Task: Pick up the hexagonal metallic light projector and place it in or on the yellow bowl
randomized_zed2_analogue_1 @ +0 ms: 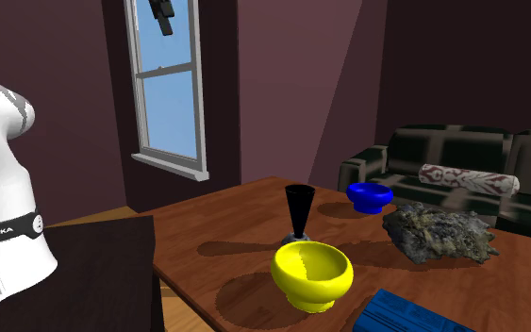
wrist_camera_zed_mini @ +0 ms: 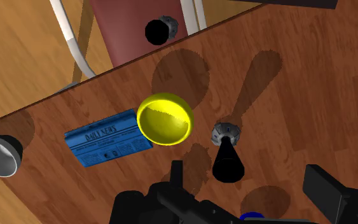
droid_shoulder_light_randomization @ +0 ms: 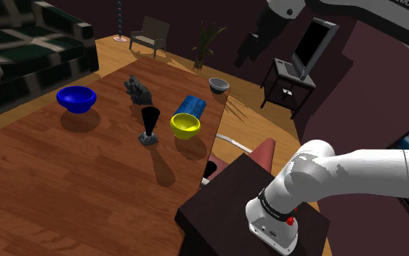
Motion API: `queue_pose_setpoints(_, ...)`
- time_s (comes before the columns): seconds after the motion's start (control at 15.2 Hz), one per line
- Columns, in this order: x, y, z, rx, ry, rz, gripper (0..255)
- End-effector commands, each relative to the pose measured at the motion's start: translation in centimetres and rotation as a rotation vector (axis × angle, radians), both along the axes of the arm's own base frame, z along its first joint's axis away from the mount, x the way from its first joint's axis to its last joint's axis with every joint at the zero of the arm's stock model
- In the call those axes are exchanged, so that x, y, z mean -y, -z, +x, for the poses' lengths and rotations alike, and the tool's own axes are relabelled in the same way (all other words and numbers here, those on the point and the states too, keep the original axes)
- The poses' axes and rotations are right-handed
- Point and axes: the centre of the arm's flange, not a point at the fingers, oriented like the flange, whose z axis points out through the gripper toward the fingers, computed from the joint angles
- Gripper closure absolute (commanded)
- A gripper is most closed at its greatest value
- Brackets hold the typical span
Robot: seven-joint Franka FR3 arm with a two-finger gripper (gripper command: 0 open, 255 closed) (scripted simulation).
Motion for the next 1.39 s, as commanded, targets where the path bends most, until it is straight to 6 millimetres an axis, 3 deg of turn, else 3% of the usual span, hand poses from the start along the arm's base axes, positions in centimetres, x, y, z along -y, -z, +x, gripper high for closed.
queue_pose_setpoints(0.0, 0.0, 0.0, 0.0, 0.000, 0.000, 0.000, 0)
queue_pose_setpoints(1.32, -1.4, 18.9, 19.9, -0.141, -0.087, 0.038, 0)
